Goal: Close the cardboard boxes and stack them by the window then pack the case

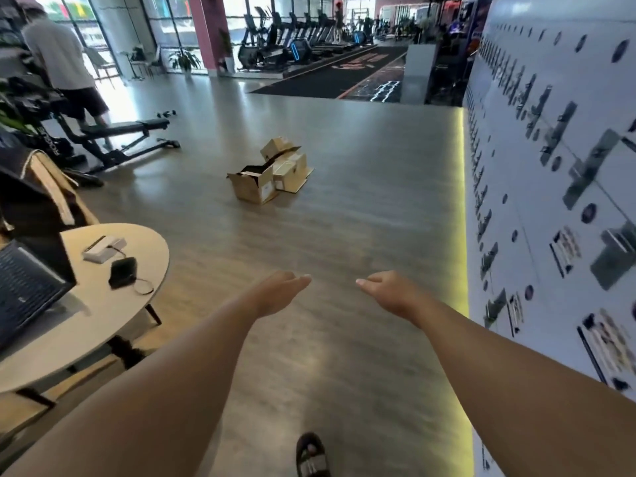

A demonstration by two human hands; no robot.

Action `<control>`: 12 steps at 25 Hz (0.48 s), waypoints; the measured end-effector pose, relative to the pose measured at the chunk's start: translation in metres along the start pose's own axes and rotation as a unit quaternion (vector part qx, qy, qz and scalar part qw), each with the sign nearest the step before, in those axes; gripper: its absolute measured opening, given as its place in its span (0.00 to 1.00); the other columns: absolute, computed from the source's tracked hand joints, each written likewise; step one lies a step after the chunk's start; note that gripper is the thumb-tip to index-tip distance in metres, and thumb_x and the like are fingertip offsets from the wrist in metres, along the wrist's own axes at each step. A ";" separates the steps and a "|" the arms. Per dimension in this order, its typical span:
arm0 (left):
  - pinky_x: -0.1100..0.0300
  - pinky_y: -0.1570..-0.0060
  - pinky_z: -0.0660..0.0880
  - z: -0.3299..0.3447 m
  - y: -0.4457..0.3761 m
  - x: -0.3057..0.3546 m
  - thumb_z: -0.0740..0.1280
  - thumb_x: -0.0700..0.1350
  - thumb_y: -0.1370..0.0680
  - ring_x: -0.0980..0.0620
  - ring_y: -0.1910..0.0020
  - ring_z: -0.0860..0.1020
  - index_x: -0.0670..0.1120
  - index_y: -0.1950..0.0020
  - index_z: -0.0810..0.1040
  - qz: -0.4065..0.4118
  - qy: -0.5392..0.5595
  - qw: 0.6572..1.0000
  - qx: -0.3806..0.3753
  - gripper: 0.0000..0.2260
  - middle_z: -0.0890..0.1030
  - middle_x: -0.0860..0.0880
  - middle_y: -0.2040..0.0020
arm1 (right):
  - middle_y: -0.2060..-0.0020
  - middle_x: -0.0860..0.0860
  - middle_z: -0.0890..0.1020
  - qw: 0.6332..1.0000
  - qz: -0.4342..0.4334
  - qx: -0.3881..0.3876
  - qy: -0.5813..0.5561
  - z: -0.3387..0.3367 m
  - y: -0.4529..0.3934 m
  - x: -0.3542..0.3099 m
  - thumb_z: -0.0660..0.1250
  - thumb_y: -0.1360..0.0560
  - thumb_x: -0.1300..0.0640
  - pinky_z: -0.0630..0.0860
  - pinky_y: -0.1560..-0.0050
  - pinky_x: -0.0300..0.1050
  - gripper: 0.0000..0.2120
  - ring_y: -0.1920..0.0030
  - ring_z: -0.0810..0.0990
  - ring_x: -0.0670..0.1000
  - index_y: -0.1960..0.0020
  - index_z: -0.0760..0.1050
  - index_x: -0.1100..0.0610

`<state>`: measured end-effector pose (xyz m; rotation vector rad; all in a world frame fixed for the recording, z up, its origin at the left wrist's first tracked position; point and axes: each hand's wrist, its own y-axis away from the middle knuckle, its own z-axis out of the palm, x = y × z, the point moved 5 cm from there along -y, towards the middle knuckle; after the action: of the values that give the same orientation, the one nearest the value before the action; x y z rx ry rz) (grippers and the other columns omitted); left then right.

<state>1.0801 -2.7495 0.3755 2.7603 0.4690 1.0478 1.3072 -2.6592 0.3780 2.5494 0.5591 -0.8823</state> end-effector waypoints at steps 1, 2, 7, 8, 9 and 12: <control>0.47 0.41 0.73 -0.007 -0.030 0.000 0.59 0.61 0.18 0.38 0.42 0.78 0.39 0.49 0.81 0.005 -0.009 1.000 0.000 0.25 0.81 0.36 0.45 | 0.42 0.56 0.83 1.000 -0.002 -0.002 0.010 -0.007 -0.030 -0.001 0.63 0.20 0.40 0.74 0.44 0.45 0.23 0.42 0.80 0.57 0.43 0.82 0.59; 0.47 0.39 0.73 -0.016 -0.067 -0.001 0.59 0.63 0.20 0.39 0.40 0.78 0.41 0.45 0.81 0.008 -0.011 1.000 -0.001 0.26 0.82 0.37 0.43 | 0.43 0.57 0.83 1.000 -0.002 -0.002 0.017 -0.016 -0.066 -0.004 0.63 0.20 0.41 0.74 0.43 0.46 0.23 0.42 0.80 0.57 0.43 0.82 0.59; 0.53 0.43 0.70 -0.065 -0.238 0.018 0.57 0.67 0.21 0.43 0.37 0.76 0.48 0.38 0.81 -0.010 -0.025 0.999 -0.020 0.28 0.80 0.45 0.38 | 0.47 0.58 0.84 1.000 0.015 0.004 -0.003 -0.078 -0.229 -0.010 0.64 0.19 0.43 0.74 0.48 0.47 0.21 0.44 0.81 0.58 0.45 0.82 0.62; 0.54 0.44 0.69 -0.072 -0.267 0.026 0.56 0.67 0.20 0.43 0.36 0.75 0.47 0.37 0.80 -0.008 -0.030 0.999 -0.021 0.28 0.80 0.44 0.37 | 0.48 0.56 0.83 1.000 0.014 0.006 -0.001 -0.090 -0.257 -0.009 0.64 0.19 0.43 0.72 0.49 0.45 0.21 0.45 0.81 0.56 0.45 0.82 0.61; 0.54 0.44 0.68 -0.077 -0.294 0.035 0.56 0.67 0.20 0.43 0.34 0.74 0.47 0.35 0.80 -0.007 -0.031 0.999 -0.025 0.28 0.79 0.44 0.36 | 0.50 0.54 0.82 1.000 0.015 0.005 0.000 -0.100 -0.283 -0.007 0.63 0.19 0.43 0.71 0.49 0.44 0.20 0.47 0.80 0.54 0.45 0.82 0.60; 0.53 0.42 0.68 -0.092 -0.390 0.056 0.56 0.66 0.20 0.43 0.33 0.73 0.47 0.33 0.78 -0.008 -0.044 0.998 -0.042 0.28 0.78 0.44 0.34 | 0.51 0.50 0.79 1.000 0.020 -0.005 -0.004 -0.128 -0.376 0.007 0.63 0.19 0.42 0.69 0.50 0.42 0.22 0.50 0.76 0.50 0.44 0.81 0.60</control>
<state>0.9670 -2.3613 0.3812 2.7111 0.4237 0.9166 1.1942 -2.2789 0.3825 2.5375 0.5071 -0.8729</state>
